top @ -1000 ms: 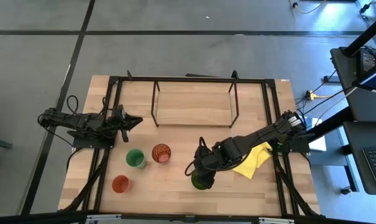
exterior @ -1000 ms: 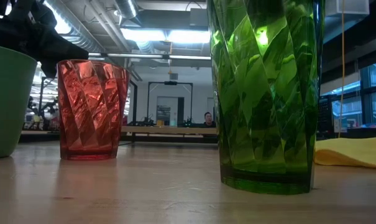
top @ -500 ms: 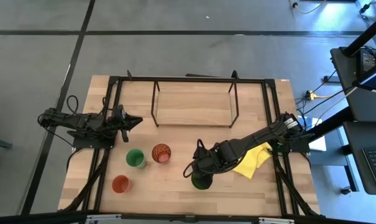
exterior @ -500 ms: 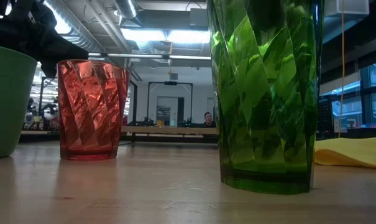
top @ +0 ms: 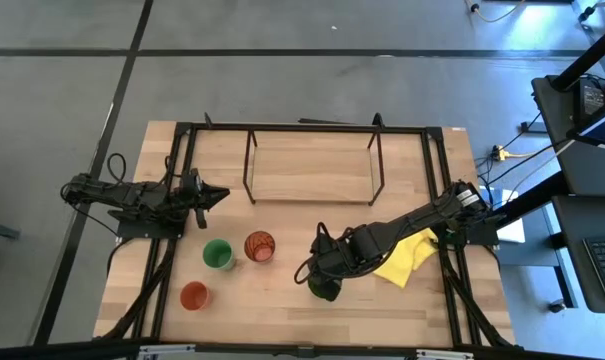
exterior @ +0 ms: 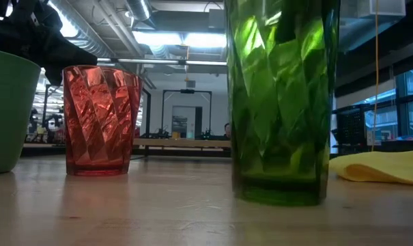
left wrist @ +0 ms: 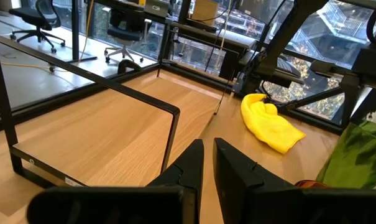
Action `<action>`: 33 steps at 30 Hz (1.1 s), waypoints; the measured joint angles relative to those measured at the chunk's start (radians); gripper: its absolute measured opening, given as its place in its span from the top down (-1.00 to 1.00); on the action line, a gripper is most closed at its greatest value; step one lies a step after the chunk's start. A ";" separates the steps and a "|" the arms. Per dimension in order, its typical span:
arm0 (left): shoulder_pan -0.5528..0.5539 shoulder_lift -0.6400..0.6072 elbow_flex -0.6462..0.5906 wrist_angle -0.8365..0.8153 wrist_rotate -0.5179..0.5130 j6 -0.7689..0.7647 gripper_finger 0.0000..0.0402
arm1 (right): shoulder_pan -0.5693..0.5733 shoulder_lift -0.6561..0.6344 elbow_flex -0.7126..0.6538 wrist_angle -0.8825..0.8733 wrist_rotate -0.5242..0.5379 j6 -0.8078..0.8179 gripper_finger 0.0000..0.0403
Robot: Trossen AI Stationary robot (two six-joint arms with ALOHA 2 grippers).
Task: Stack small to large cups/mugs on shelf
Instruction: Put the light green cup on the shelf
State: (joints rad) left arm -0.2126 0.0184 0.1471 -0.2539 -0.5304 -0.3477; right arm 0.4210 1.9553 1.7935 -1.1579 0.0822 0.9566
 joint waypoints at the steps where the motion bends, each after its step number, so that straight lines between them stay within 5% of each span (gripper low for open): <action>1: 0.000 0.000 0.000 0.000 0.000 0.000 0.85 | 0.000 0.000 0.000 0.002 -0.003 0.000 0.94; 8: 0.000 0.000 0.000 0.000 0.000 0.000 0.85 | -0.029 0.001 0.063 -0.059 -0.006 -0.066 0.95; 16: 0.000 0.000 0.000 0.000 0.000 0.000 0.85 | -0.138 -0.001 0.324 -0.437 0.098 -0.210 0.95; 23: 0.000 0.000 0.000 0.004 0.000 0.000 0.85 | -0.323 -0.043 0.383 -0.411 0.187 -0.285 0.95; 33: 0.000 0.000 0.000 -0.003 0.000 0.000 0.85 | -0.592 -0.048 0.377 -0.414 0.181 -0.181 0.92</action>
State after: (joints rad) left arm -0.2123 0.0185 0.1471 -0.2574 -0.5308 -0.3474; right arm -0.1714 1.9076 2.1700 -1.5723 0.2631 0.7756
